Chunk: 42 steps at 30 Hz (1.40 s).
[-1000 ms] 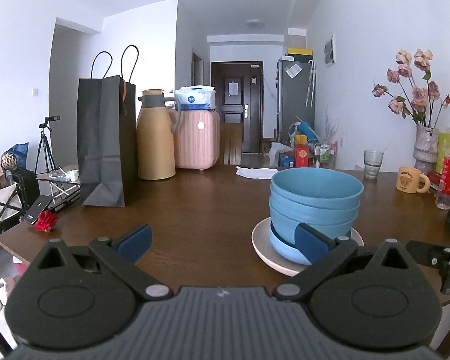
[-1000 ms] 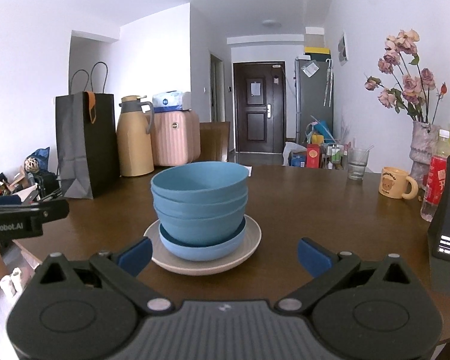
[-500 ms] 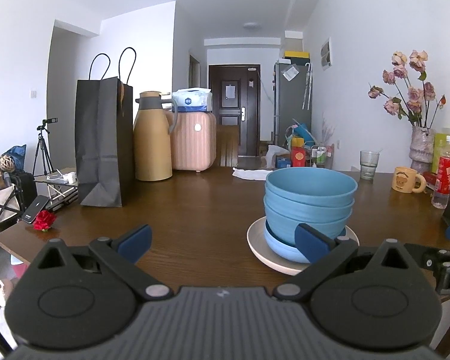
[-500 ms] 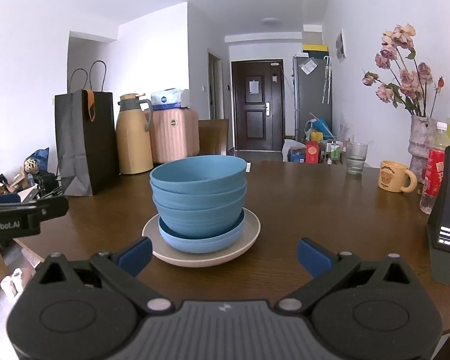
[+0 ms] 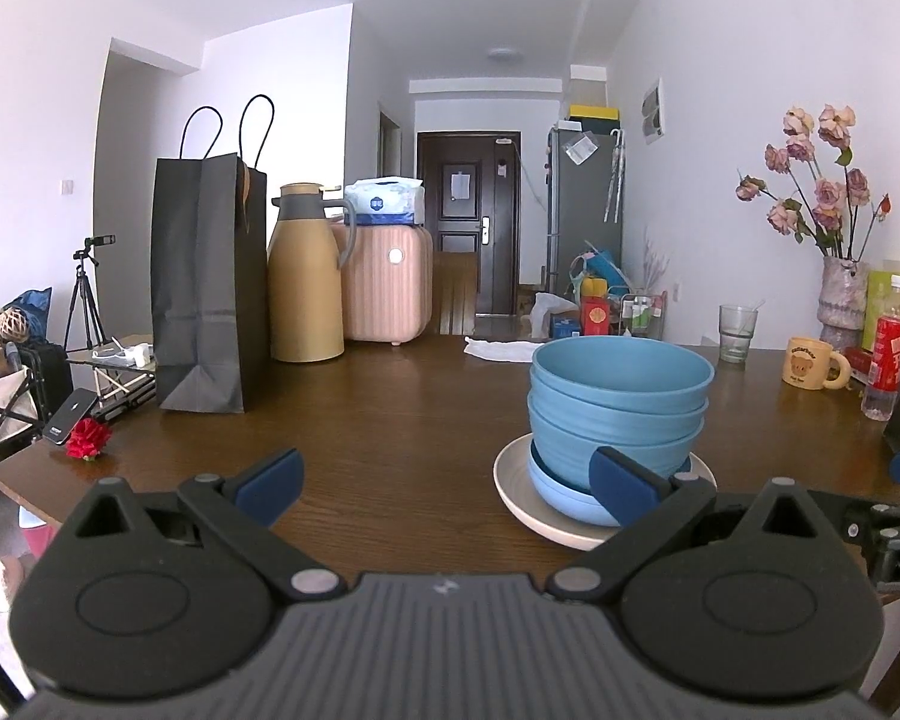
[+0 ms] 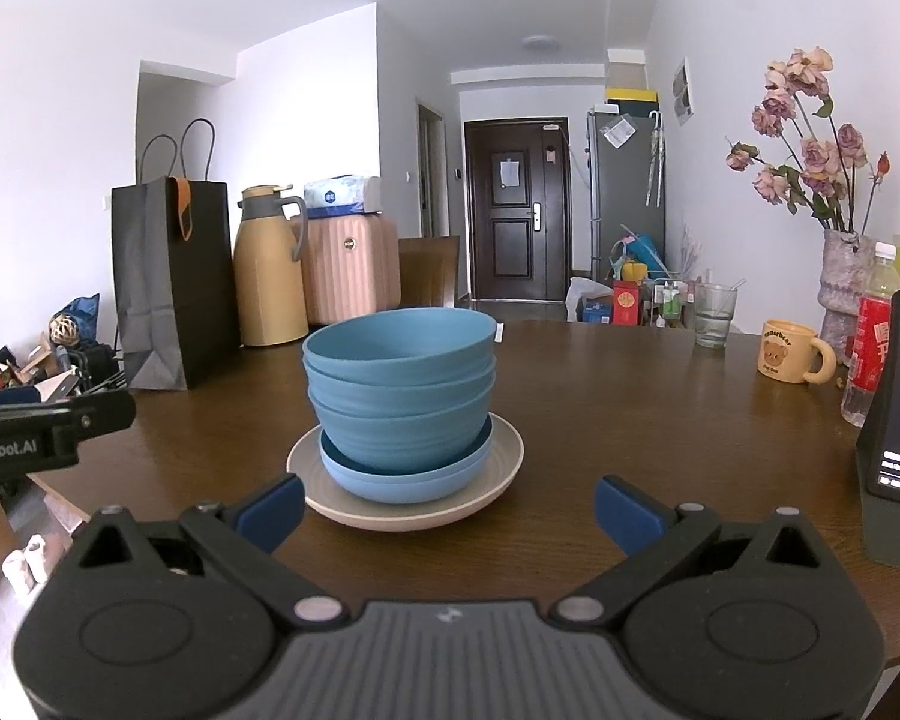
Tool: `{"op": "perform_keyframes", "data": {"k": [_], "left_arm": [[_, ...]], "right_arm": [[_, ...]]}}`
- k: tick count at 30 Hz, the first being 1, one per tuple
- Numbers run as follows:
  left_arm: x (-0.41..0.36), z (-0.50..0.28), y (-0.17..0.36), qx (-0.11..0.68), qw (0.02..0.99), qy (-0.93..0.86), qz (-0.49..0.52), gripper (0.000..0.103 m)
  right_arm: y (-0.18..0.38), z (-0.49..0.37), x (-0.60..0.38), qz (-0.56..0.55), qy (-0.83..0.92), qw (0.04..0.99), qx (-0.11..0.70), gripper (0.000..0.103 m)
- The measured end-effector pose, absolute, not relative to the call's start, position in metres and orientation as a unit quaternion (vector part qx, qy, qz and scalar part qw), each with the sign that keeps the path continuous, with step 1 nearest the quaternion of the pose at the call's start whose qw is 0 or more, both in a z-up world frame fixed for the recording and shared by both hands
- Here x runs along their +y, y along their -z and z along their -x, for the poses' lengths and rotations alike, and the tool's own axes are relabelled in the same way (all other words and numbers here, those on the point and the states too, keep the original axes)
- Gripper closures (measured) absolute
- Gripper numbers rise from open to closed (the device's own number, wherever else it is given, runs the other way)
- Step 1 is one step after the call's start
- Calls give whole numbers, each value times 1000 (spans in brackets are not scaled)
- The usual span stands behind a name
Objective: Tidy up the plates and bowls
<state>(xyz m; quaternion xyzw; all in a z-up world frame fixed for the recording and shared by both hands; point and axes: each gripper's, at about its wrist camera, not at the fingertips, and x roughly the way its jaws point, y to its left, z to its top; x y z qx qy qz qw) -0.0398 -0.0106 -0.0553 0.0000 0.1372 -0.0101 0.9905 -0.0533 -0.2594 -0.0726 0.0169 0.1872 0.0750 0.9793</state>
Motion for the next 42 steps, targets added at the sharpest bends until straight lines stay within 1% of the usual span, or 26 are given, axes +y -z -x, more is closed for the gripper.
{"op": "perform_keyframes", "data": {"k": [42], "left_arm": [[-16, 45, 58, 123, 992, 9, -12, 0]], "right_arm": [[73, 54, -258, -11, -58, 980, 189, 0]]}}
